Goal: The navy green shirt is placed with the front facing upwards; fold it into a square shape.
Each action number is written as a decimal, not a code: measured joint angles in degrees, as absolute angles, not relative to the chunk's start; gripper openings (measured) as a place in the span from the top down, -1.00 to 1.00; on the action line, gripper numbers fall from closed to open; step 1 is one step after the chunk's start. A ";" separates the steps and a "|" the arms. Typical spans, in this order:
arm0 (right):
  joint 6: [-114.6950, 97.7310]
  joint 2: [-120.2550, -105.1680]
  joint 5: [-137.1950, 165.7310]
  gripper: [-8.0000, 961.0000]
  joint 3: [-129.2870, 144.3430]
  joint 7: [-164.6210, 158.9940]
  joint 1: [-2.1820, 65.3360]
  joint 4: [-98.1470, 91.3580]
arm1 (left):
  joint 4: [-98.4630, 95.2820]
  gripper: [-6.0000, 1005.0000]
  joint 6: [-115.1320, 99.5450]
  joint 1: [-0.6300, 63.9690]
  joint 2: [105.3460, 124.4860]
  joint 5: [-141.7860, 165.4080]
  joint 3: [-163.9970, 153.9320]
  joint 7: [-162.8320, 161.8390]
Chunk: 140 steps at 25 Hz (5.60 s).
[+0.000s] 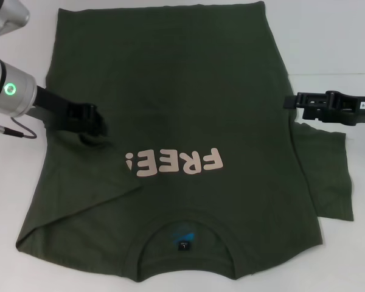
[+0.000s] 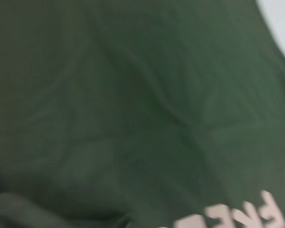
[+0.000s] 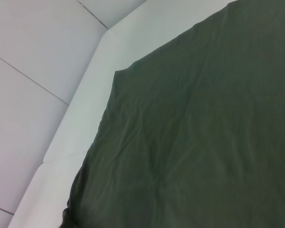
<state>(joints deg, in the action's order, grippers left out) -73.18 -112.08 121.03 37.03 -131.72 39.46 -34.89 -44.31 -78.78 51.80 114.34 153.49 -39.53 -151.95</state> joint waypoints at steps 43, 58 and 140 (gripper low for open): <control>-81.02 -104.48 133.00 -0.74 40.90 -143.39 33.86 -35.72 | -59.12 -0.62 -88.56 25.42 124.01 122.66 -37.52 -112.54; -75.62 -105.57 132.96 -0.74 40.70 -147.87 34.24 -31.82 | -59.06 -0.62 -87.49 25.45 124.01 121.81 -37.53 -112.36; -71.75 -108.95 131.38 -0.54 39.98 -142.74 35.76 -30.79 | -58.53 -0.62 -86.66 24.96 123.93 121.20 -36.74 -111.99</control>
